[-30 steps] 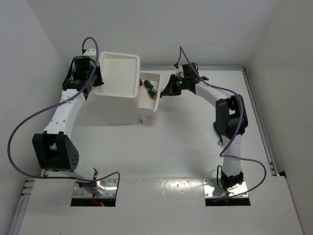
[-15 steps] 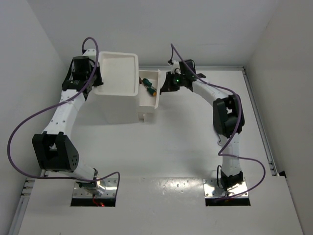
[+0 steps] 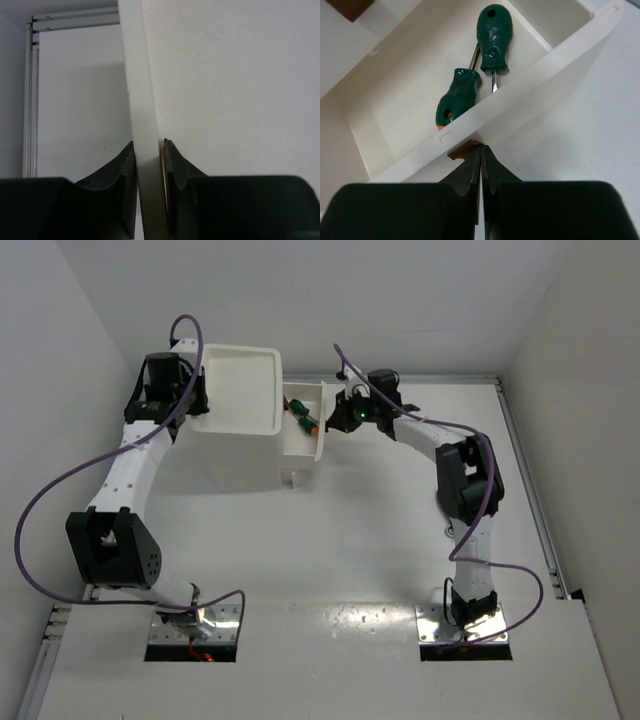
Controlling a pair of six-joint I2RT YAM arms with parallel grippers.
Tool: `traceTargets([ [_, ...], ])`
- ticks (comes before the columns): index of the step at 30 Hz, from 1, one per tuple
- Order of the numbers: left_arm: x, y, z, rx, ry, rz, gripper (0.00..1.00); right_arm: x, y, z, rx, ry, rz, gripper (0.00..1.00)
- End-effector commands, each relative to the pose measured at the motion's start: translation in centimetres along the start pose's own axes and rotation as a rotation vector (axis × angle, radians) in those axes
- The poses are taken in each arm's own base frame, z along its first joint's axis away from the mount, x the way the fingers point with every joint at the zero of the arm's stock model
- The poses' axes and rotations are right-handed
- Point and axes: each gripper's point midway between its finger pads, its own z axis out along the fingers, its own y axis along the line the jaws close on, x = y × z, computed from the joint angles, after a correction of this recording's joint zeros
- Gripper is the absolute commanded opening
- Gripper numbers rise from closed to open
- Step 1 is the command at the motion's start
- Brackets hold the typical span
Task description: Sort the tools into containers
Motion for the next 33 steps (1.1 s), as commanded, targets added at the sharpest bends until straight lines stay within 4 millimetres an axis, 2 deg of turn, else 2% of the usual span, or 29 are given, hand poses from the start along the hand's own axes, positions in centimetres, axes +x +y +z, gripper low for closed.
traceTargets([
  [1,1.5,-10.6,-1.6,0.535,0.045,0.135,0.0,-7.5,7.5,0.7,-0.204,-0.247,-0.341,0.02],
  [2,2.1,-10.8,-1.5,0.553,0.066,0.129,0.0,-7.0,8.1,0.1,-0.223,-0.241,-0.35,0.02],
  [4,1.9,-11.4,-1.8,0.602,0.059,0.158,0.0,-6.0,8.9,-0.7,-0.253,-0.234,-0.391,0.04],
  [5,2.3,-11.4,-1.9,0.604,0.073,0.162,0.0,-6.5,9.4,-1.5,-0.251,-0.247,-0.412,0.05],
  [8,2.7,-11.7,-1.8,0.624,0.089,0.155,0.0,-5.3,9.7,-1.9,-0.261,-0.237,-0.422,0.09],
  [9,2.7,-11.7,-1.8,0.624,0.089,0.155,0.0,-5.5,9.4,-2.4,-0.25,-0.243,-0.433,0.09],
  [13,2.9,-12.3,-1.8,0.654,0.091,0.174,0.0,-5.8,9.0,-2.4,-0.233,-0.262,-0.496,0.09],
  [15,3.1,-12.7,-2.0,0.663,0.097,0.187,0.0,-6.0,8.8,-1.8,-0.241,-0.265,-0.507,0.12],
  [16,3.1,-12.7,-2.0,0.663,0.097,0.187,0.0,-6.7,8.7,-1.7,-0.239,-0.272,-0.521,0.15],
  [19,2.8,-12.7,-1.9,0.648,0.092,0.196,0.0,-6.6,7.8,-1.1,-0.234,-0.257,-0.49,0.19],
  [23,2.8,-12.4,-1.7,0.621,0.098,0.19,0.0,-6.9,8.5,-1.5,-0.259,-0.261,-0.463,0.16],
  [25,2.8,-12.4,-1.7,0.62,0.101,0.178,0.0,-6.0,8.6,-1.4,-0.266,-0.244,-0.402,0.16],
  [26,2.6,-12.5,-1.7,0.618,0.097,0.158,0.0,-6.6,8.9,-1.7,-0.268,-0.268,-0.392,0.16],
  [27,3.0,-12.4,-1.6,0.609,0.111,0.147,0.0,-5.8,9.6,-1.4,-0.287,-0.255,-0.323,0.24],
  [29,2.8,-12.1,-1.3,0.598,0.102,0.111,0.0,-5.5,9.8,-1.6,-0.284,-0.26,-0.274,0.37],
  [30,2.9,-11.7,-1.2,0.566,0.11,0.095,0.0,-5.7,10.0,-1.9,-0.279,-0.258,-0.232,0.53],
  [31,2.6,-11.5,-1.0,0.548,0.098,0.083,0.0,-5.7,10.0,-2.1,-0.268,-0.257,-0.212,0.64],
  [33,2.4,-9.9,-0.3,0.478,0.099,0.015,0.0,-6.2,10.0,-3.2,-0.221,-0.278,-0.195,0.68],
])
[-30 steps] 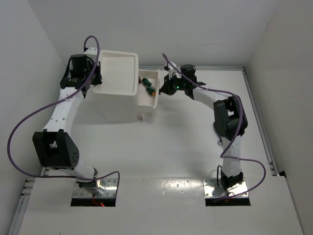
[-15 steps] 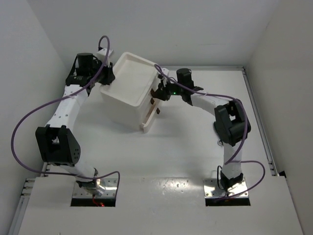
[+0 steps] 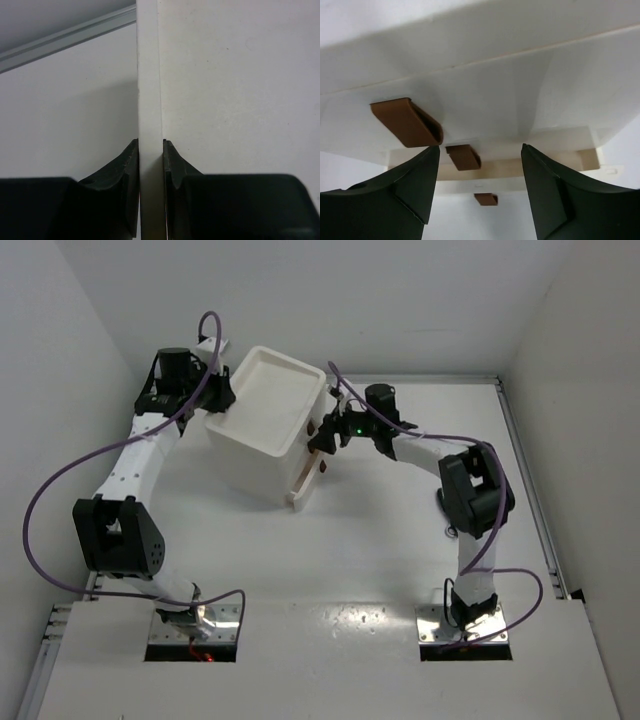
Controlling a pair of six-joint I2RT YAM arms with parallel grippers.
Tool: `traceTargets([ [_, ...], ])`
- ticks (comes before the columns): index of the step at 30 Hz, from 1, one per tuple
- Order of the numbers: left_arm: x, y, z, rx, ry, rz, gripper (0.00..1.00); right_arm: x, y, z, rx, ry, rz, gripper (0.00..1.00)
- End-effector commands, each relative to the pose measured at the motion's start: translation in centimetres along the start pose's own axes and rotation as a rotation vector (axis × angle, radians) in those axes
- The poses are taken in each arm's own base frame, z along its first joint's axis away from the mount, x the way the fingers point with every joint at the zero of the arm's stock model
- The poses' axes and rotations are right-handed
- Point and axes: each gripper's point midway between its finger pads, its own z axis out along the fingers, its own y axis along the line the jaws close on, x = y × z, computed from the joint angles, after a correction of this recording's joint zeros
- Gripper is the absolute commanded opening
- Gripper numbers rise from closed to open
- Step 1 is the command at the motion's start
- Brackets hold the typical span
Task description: Sort the tools into containers
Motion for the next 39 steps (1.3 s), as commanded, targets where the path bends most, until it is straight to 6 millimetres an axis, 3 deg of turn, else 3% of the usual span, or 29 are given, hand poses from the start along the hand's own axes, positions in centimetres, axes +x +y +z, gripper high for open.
traceTargets([
  [1,2.0,-4.0,0.2,0.135,0.066,-0.144,0.0,-7.3,2.7,-1.2,0.006,-0.187,-0.065,0.68],
  [2,2.5,-3.3,0.2,0.107,0.077,-0.168,0.0,-7.3,2.0,-2.0,0.048,-0.197,-0.063,0.68],
  [3,2.6,-2.9,0.2,0.081,0.08,-0.189,0.0,-9.1,1.9,-3.1,0.077,-0.23,-0.077,0.68],
  [6,1.9,-1.5,0.1,-0.009,0.044,-0.211,0.0,-10.0,0.6,-5.0,0.176,-0.232,-0.041,0.68],
  [8,1.4,-0.9,-0.2,-0.055,0.026,-0.237,0.0,-11.1,-0.6,-7.0,0.271,-0.233,0.02,0.6],
  [9,1.4,-0.7,-0.4,-0.071,0.017,-0.245,0.0,-9.6,-0.5,-7.3,0.289,-0.169,0.089,0.57],
  [11,0.9,0.2,-0.7,-0.131,-0.004,-0.268,0.0,-8.7,-1.6,-8.4,0.345,-0.112,0.182,0.49],
  [12,1.0,0.4,-0.9,-0.151,-0.006,-0.287,0.0,-6.6,-1.3,-8.7,0.367,-0.031,0.264,0.46],
  [13,1.1,1.0,-1.0,-0.191,-0.007,-0.296,0.0,-6.4,-1.5,-9.2,0.389,-0.012,0.318,0.39],
  [15,1.3,1.5,-1.5,-0.227,-0.019,-0.303,0.0,-3.6,-0.9,-8.7,0.367,0.075,0.421,0.38],
  [17,1.1,1.6,-2.1,-0.248,-0.032,-0.315,0.0,-1.1,-0.2,-8.6,0.339,0.141,0.462,0.45],
  [20,1.6,1.6,-2.0,-0.248,-0.023,-0.317,0.0,1.4,0.6,-8.0,0.242,0.169,0.441,0.46],
  [23,1.3,1.7,-2.4,-0.259,-0.032,-0.315,0.0,3.1,0.0,-7.4,0.235,0.212,0.521,0.46],
  [27,1.4,1.6,-2.6,-0.259,-0.032,-0.315,0.0,4.1,-1.5,-6.2,0.273,0.22,0.691,0.46],
  [30,1.6,1.9,-2.9,-0.277,-0.034,-0.314,0.0,3.2,-2.8,-4.5,0.398,0.198,0.783,0.45],
  [35,2.0,2.0,-2.8,-0.288,-0.025,-0.316,0.0,0.6,-2.2,-2.3,0.44,0.147,0.818,0.54],
  [39,2.0,2.0,-2.8,-0.288,-0.024,-0.307,0.0,0.8,-1.5,-0.8,0.431,0.141,0.872,0.57],
])
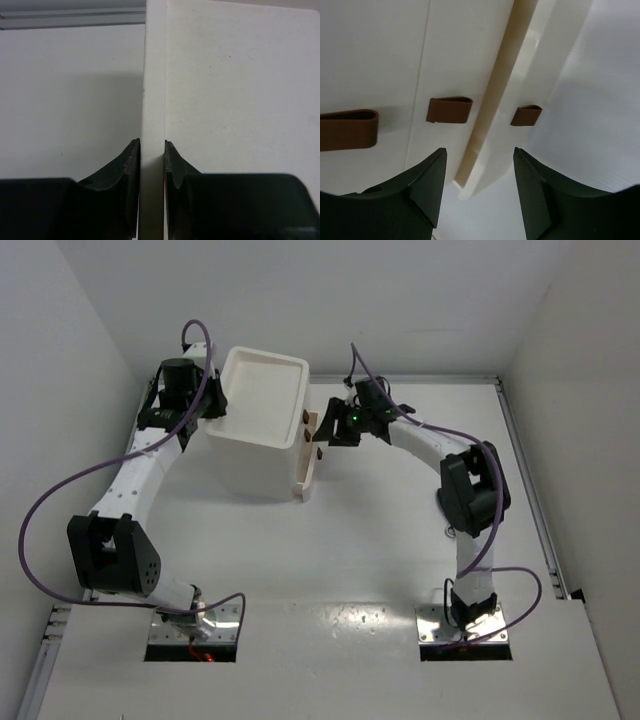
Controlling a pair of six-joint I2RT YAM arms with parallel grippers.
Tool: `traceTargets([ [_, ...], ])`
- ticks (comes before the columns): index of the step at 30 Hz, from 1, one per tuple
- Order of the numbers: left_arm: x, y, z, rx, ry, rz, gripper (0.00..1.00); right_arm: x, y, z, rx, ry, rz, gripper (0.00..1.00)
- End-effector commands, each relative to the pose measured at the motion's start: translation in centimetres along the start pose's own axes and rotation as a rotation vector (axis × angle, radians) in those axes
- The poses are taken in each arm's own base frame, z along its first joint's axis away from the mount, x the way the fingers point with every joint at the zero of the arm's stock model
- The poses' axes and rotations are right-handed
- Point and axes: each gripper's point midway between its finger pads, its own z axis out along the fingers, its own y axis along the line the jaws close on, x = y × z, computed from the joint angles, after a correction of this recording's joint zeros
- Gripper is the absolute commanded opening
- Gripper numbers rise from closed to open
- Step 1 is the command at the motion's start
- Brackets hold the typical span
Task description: Sort the tools into containers
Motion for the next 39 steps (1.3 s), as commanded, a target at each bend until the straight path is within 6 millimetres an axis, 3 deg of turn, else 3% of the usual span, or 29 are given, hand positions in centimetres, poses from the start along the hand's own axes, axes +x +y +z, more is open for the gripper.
traceTargets([
  [1,1.1,0.4,-0.9,-0.033,0.032,-0.085,0.0,-1.6,2.1,0.4,0.015,-0.065,0.065,0.57],
  [3,1.4,0.4,-0.6,-0.034,0.041,-0.086,0.0,-0.9,2.2,1.0,0.06,-0.057,0.058,0.57],
  [7,1.0,0.5,-0.7,-0.042,0.03,-0.085,0.0,-0.5,0.2,2.0,0.188,-0.077,0.06,0.56],
  [13,0.9,0.7,-0.7,-0.053,0.029,-0.085,0.0,-0.7,-0.4,2.6,0.25,-0.102,0.039,0.54],
  [15,0.9,0.7,-0.7,-0.053,0.029,-0.085,0.0,0.1,-0.8,3.4,0.265,-0.086,0.048,0.54],
  [24,1.4,0.9,-0.6,-0.063,0.037,-0.085,0.0,0.0,-1.3,5.9,0.269,-0.093,0.078,0.52],
  [28,1.3,1.1,-0.6,-0.072,0.036,-0.076,0.0,0.2,-1.4,6.7,0.282,-0.096,0.071,0.38],
  [29,1.3,1.1,-0.6,-0.072,0.036,-0.076,0.0,0.1,-1.5,6.6,0.291,-0.104,0.07,0.24],
  [31,1.3,1.1,-0.6,-0.072,0.036,-0.076,0.0,-0.2,-1.6,6.5,0.301,-0.111,0.069,0.11],
  [32,1.3,1.1,-0.6,-0.072,0.036,-0.076,0.0,-0.4,-1.5,6.1,0.312,-0.118,0.069,0.0],
  [36,1.3,1.6,-0.6,-0.096,0.033,-0.075,0.0,-1.5,-2.4,5.0,0.347,-0.142,0.061,0.0],
  [39,1.3,2.0,-0.6,-0.123,0.029,-0.084,0.0,-3.1,-2.4,3.0,0.38,-0.19,0.04,0.0],
])
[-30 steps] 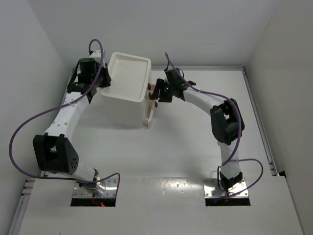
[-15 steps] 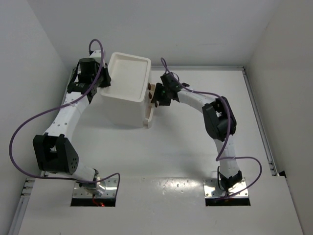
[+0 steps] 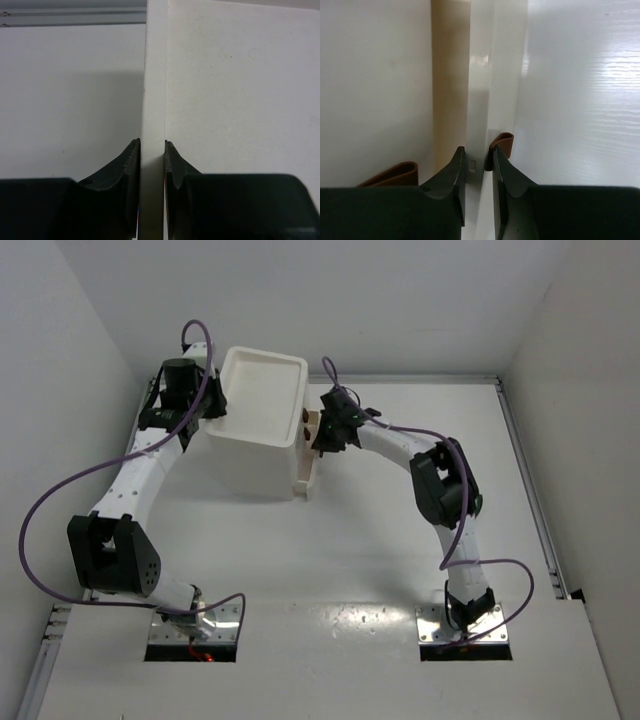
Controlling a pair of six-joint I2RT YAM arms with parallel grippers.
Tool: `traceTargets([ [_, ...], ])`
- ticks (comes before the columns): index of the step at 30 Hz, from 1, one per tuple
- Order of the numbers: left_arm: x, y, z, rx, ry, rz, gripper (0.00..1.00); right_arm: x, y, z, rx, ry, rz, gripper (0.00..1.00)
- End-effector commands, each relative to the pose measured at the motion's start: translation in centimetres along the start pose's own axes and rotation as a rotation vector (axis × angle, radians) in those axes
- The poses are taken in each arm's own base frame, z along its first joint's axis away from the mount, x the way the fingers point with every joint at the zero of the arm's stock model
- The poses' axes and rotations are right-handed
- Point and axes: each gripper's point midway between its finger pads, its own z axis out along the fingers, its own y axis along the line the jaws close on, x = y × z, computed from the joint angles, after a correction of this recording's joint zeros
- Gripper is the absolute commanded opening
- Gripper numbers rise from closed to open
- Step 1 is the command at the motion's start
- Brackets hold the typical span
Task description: Sort the tools into containers
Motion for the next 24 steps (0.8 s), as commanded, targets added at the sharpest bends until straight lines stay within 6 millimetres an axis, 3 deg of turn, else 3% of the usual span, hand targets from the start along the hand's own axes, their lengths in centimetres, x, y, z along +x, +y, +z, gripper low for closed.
traceTargets([
  [1,1.2,2.0,-0.6,-0.112,0.029,-0.087,0.0,-4.2,-0.9,-2.9,0.046,-0.107,-0.016,0.0],
  [6,1.2,2.9,-0.7,-0.162,0.022,-0.086,0.0,-5.8,-3.2,-5.3,0.112,-0.145,-0.048,0.0],
  [13,0.4,3.9,-0.7,-0.223,0.003,-0.086,0.0,-5.4,-7.7,-6.4,0.236,-0.149,-0.092,0.0],
  [18,0.2,4.0,-0.7,-0.231,-0.008,-0.086,0.0,-5.7,-9.1,-7.8,0.265,-0.165,-0.094,0.0],
  [24,0.2,3.4,-0.6,-0.193,-0.001,-0.075,0.0,-5.9,-10.4,-8.0,0.273,-0.176,-0.122,0.0],
])
